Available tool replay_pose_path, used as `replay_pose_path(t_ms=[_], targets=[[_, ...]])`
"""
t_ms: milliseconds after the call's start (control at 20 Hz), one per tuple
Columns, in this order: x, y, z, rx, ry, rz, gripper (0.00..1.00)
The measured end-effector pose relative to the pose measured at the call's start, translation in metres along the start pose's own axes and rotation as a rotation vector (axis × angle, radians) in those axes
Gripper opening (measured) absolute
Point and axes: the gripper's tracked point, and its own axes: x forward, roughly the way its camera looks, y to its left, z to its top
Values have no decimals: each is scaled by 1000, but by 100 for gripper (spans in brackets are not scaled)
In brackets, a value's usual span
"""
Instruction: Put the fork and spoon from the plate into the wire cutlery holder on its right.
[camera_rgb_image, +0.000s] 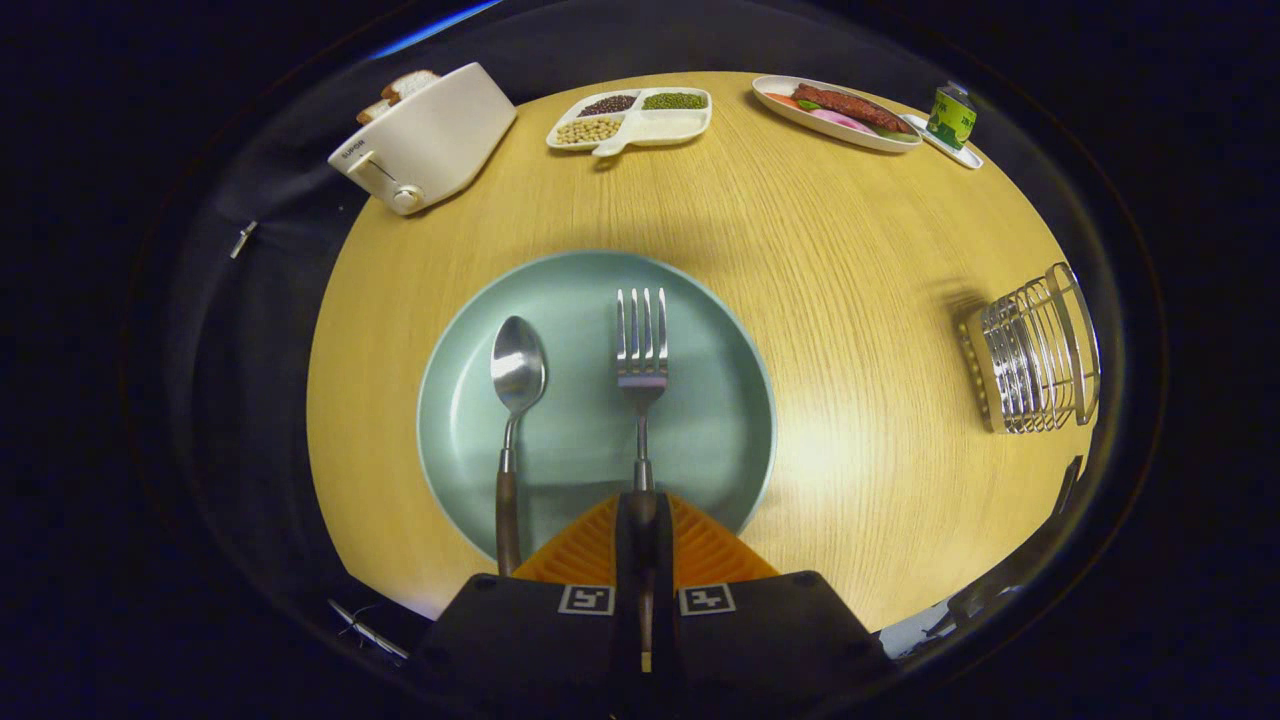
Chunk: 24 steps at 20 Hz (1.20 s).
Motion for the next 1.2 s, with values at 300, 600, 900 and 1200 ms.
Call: replay_pose_path(t_ms=[300,600,900,1200], targets=[[-91,-39,34,-216,-28,95,8],[-163,-165,62,-360,90,-15,9],[-179,-237,45,-505,362,-96,9],[-169,-277,34,-560,622,-187,8]])
